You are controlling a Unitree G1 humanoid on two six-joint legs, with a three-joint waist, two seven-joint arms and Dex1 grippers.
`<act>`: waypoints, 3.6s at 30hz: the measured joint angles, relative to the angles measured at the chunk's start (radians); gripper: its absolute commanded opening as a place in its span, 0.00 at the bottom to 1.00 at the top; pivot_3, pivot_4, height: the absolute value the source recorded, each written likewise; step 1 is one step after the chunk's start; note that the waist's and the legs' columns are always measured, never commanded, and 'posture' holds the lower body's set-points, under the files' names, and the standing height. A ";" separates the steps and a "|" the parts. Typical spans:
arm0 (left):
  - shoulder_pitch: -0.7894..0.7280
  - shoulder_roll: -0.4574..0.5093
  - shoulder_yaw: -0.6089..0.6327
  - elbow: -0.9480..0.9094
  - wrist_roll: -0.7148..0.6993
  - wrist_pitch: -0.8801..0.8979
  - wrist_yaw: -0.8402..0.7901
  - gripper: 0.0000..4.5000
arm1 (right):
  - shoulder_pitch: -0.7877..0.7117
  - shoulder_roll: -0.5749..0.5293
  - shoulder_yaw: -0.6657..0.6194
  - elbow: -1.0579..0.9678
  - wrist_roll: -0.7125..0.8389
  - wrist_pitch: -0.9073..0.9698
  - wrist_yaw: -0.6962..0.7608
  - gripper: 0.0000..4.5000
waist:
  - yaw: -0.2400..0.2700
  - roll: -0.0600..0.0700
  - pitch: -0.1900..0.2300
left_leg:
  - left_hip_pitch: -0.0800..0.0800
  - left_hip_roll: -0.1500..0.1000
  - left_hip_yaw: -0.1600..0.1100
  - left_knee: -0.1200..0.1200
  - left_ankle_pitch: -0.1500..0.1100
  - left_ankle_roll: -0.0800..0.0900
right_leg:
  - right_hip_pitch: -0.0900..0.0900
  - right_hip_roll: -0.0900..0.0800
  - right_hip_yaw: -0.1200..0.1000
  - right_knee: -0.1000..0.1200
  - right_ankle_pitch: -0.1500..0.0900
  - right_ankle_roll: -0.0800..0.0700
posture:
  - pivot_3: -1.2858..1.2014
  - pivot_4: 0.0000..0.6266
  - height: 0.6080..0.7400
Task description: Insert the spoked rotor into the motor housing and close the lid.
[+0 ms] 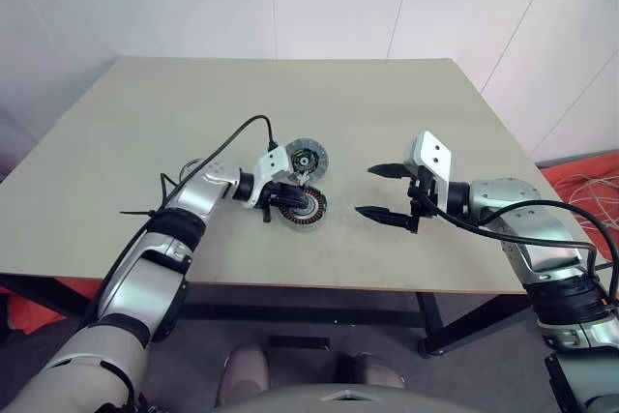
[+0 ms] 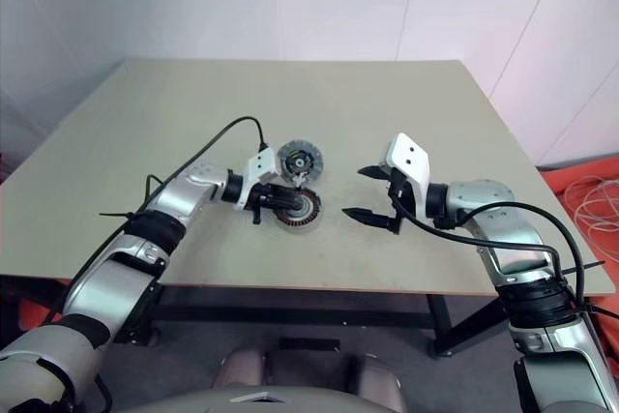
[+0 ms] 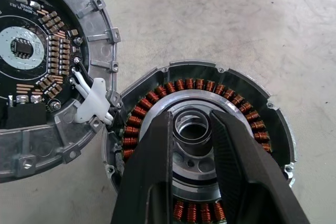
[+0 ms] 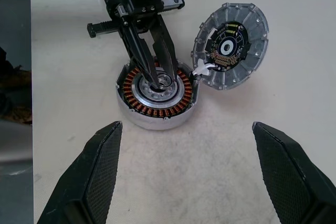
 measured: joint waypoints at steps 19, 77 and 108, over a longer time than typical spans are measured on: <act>-0.024 -0.018 0.022 0.028 0.014 0.033 -0.017 0.99 | 0.002 0.000 0.000 0.000 0.000 -0.002 -0.002 1.00 | 0.002 0.000 0.000 | 0.000 0.000 0.000 0.000 0.000 0.000 | 0.000 0.000 0.000 0.000 0.000 0.000 | 0.52 0.00 1.00; 0.510 0.258 0.380 -0.703 -0.237 0.407 0.333 1.00 | -0.238 0.350 0.360 0.350 -0.429 -0.089 -0.212 0.00 | -0.041 0.000 0.001 | 0.005 -0.002 0.000 -0.013 0.003 -0.005 | -0.002 0.001 0.004 0.002 0.001 -0.002 | 0.52 0.00 1.00; 0.494 0.259 0.378 -0.682 -0.239 0.395 0.345 1.00 | -0.323 0.453 0.347 0.359 -0.417 -0.070 -0.174 0.00 | -0.042 0.000 0.001 | 0.006 -0.001 0.000 -0.013 0.003 -0.006 | -0.002 0.001 0.004 0.003 0.003 -0.007 | 0.52 0.00 1.00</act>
